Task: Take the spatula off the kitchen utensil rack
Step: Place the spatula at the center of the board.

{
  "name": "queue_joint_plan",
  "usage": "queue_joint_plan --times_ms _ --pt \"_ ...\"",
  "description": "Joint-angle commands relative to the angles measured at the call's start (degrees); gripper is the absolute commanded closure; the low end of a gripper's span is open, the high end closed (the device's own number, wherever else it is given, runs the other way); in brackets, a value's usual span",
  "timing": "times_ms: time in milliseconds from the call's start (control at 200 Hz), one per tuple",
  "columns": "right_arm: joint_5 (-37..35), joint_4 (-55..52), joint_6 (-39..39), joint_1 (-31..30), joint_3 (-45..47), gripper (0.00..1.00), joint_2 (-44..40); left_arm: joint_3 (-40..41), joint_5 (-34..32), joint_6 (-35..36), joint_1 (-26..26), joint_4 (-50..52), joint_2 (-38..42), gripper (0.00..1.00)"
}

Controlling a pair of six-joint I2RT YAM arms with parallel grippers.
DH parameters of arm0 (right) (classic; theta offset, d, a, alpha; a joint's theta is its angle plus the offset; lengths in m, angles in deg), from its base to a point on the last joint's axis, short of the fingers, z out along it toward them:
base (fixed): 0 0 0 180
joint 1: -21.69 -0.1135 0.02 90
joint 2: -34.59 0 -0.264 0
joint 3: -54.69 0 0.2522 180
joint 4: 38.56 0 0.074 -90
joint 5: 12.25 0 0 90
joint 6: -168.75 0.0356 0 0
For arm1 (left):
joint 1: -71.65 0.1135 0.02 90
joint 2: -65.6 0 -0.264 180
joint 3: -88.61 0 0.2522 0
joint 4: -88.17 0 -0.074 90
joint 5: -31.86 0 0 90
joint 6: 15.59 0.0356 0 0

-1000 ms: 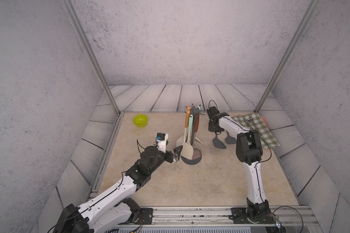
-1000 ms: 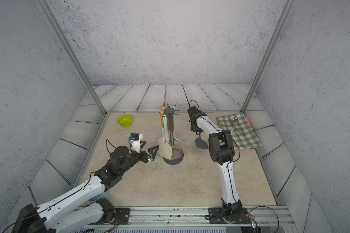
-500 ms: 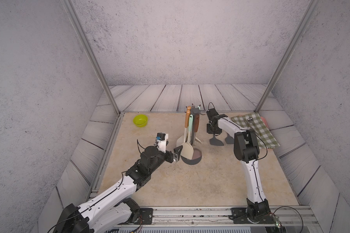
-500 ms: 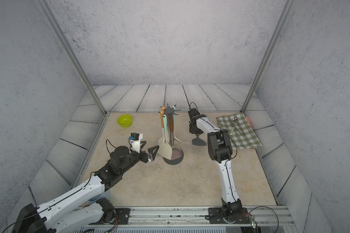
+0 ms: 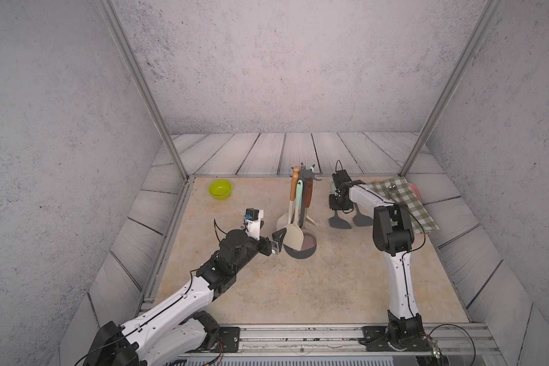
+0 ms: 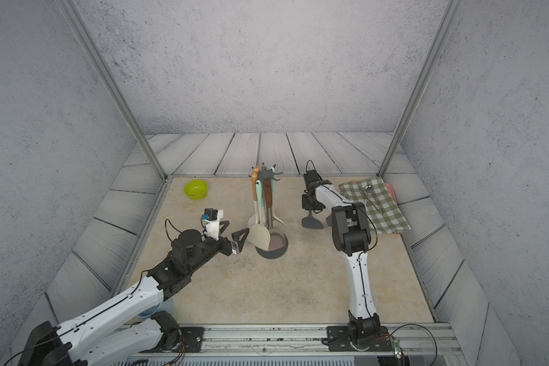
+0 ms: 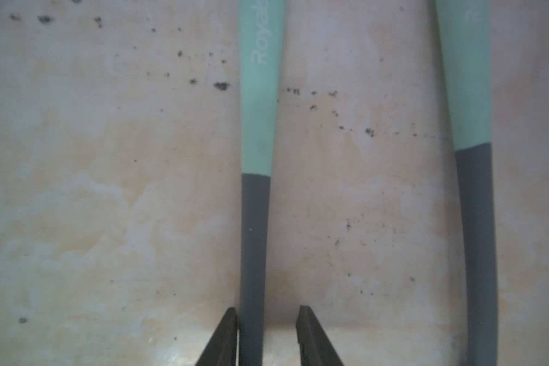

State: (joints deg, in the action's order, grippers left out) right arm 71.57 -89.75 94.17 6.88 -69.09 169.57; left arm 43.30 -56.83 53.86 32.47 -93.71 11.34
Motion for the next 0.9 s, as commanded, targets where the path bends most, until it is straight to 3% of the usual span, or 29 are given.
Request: queue_joint_plan --times_ms 0,510,896 --pt "-1.6 -3.2 -1.4 0.3 1.8 0.68 -0.5 0.3 -0.1 0.8 -0.5 -0.5 0.2 0.01" --pt "-2.3 -3.4 -2.6 0.3 1.8 0.84 -1.5 0.3 -0.1 0.8 -0.7 -0.7 0.1 0.01" --pt "-3.1 -4.1 -2.5 0.4 0.9 0.85 -1.2 0.4 -0.1 0.9 -0.8 -0.7 0.5 0.01"
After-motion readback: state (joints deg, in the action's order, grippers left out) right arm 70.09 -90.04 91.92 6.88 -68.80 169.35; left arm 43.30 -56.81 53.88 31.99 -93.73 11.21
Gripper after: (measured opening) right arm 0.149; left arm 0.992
